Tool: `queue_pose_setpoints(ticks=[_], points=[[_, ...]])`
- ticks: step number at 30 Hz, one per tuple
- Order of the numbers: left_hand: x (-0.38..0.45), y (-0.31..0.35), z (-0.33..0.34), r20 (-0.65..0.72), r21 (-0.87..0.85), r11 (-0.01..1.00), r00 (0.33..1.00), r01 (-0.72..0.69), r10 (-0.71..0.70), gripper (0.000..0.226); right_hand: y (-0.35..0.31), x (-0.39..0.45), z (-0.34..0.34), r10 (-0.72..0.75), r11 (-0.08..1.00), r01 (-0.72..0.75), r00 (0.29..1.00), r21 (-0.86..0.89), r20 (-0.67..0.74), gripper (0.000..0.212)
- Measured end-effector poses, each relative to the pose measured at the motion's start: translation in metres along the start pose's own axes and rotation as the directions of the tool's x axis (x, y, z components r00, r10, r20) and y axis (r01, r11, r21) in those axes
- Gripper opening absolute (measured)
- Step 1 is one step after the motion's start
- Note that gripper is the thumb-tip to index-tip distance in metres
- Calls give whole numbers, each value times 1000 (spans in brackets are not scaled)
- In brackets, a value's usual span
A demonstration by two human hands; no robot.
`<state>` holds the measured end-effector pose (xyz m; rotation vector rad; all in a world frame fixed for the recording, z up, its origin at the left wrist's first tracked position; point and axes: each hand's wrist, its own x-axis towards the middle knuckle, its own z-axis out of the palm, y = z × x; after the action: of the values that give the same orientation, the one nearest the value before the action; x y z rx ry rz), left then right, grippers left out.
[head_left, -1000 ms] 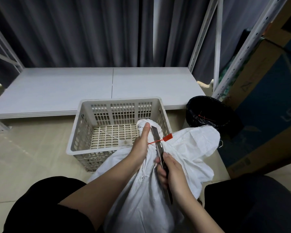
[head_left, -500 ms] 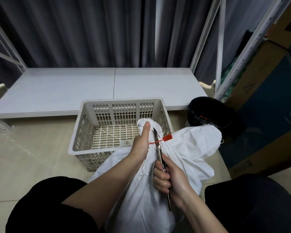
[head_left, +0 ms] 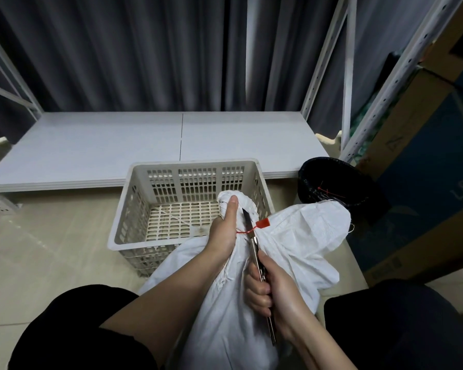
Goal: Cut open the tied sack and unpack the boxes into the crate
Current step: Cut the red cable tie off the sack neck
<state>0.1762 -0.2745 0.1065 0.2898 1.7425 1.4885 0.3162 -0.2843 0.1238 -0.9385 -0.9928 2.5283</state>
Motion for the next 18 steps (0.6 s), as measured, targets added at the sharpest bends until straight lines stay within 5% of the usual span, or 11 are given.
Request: queue_pose_setpoints(ticks=[18], points=[[8,-2,-2,-6,51,997,998,-55,56,71,-8,-1,10,79,994,-80,997,81,14,42]])
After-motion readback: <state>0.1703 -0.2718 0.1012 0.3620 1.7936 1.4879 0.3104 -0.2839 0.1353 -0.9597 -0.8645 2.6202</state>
